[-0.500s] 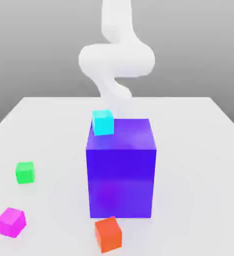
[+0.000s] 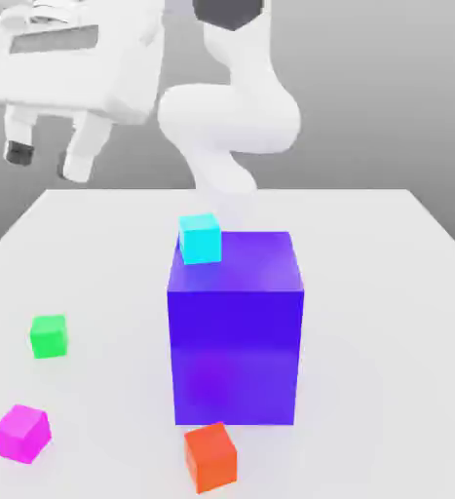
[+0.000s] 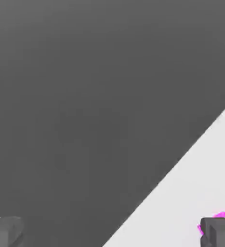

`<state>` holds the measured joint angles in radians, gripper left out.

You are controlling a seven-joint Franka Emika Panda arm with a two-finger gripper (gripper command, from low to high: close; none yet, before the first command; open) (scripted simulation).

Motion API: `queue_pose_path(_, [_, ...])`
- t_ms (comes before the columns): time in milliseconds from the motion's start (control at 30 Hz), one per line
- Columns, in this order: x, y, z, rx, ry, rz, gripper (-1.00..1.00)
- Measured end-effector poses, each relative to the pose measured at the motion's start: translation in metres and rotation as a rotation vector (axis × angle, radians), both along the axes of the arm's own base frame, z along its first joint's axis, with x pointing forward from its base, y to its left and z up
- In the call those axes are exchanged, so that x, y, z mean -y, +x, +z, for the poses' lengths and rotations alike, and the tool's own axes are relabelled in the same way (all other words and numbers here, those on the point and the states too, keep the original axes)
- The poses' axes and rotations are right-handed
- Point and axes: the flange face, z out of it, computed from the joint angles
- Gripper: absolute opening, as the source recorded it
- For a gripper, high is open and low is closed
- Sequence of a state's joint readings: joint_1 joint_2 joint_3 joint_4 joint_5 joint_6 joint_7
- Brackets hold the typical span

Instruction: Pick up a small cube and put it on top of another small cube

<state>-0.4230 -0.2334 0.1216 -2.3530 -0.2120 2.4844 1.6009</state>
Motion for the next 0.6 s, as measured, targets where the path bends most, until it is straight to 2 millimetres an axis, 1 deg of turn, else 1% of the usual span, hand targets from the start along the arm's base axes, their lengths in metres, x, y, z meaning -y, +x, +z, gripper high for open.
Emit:
queue_pose_path(133, [0.039,-0.001,-0.064,-0.048,0.074,-0.204,0.0])
queue_pose_path(167, [0.051,-0.004,-0.08,-0.059,0.094,-0.263,0.0])
queue_pose_path(300, [0.086,-0.018,-0.143,-0.097,0.177,-0.472,0.0])
queue_pose_path(467, [0.108,-0.039,-0.216,-0.139,0.29,-0.71,0.0])
queue_pose_path(567, [0.119,-0.056,-0.257,-0.158,0.364,-0.86,0.0])
queue_pose_path(600, [0.12,-0.058,-0.269,-0.16,0.376,-0.884,0.0])
